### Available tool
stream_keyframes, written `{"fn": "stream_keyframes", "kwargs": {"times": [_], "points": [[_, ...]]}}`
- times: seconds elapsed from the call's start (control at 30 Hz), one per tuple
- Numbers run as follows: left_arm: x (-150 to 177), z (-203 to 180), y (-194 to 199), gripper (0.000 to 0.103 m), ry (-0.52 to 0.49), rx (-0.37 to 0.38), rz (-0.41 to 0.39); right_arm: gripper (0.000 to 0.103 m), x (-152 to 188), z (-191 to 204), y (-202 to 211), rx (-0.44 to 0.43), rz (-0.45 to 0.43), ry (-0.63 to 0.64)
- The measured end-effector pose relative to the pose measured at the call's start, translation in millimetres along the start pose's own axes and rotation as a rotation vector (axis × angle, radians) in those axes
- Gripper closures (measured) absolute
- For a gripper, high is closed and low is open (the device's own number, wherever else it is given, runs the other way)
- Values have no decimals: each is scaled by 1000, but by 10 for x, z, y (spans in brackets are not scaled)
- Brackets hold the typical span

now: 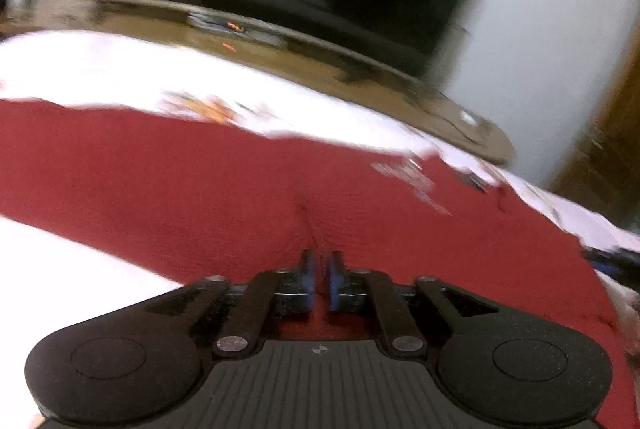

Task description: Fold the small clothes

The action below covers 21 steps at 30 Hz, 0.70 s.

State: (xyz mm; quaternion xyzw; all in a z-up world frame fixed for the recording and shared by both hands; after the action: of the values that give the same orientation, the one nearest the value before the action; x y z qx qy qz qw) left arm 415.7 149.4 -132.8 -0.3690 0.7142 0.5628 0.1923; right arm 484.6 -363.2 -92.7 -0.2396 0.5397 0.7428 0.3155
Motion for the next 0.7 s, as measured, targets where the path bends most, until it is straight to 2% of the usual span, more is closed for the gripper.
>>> {"fn": "stream_keyframes", "kwargs": {"times": [0.03, 0.1, 0.17, 0.23, 0.33, 0.43, 0.53, 0.57, 0.6, 0.63, 0.7], "points": [[-31, -29, 120, 63, -22, -46, -67, 61, 7, 32, 120, 17, -40, 21], [-126, -189, 224, 52, -85, -37, -148, 61, -5, 111, 264, 2, -87, 66], [-219, -490, 115, 52, -148, 20, -139, 61, 3, 255, 307, -21, -106, 126], [-227, -871, -120, 52, -226, 61, -108, 61, 11, 480, 186, -11, -91, 206], [-150, -1278, -422, 52, -295, 74, -73, 62, 91, 806, -32, -27, -54, 279], [-68, -1518, -620, 52, -333, 69, -48, 63, 234, 1121, -183, -23, -26, 380], [41, -1495, -755, 51, -364, -18, 12, 65, 324, 1240, -299, 51, 9, 452], [40, -1406, -750, 50, -352, -9, 8, 67, 322, 1199, -289, 59, 6, 440], [35, -1305, -706, 49, -345, -36, 7, 68, 282, 1122, -261, 63, -6, 408], [15, -1192, -660, 49, -348, -79, 7, 70, 244, 1048, -229, 93, -17, 390], [-7, -909, -554, 49, -326, -98, 2, 66, 161, 793, -166, 193, -34, 331]]}}
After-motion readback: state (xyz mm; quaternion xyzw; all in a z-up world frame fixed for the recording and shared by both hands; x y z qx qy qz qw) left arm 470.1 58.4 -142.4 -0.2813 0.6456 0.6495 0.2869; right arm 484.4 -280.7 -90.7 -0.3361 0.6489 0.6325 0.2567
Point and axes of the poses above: each gripper's, at about its wrist camera, not at the fingertips, and y roughly against the way its jaws point, z to its left, x to its underside, the point moved 1 cm from there along -y, roughly the way its jaws point, and after that the axes turned 5 degrees about z, right-handed, at the moved point
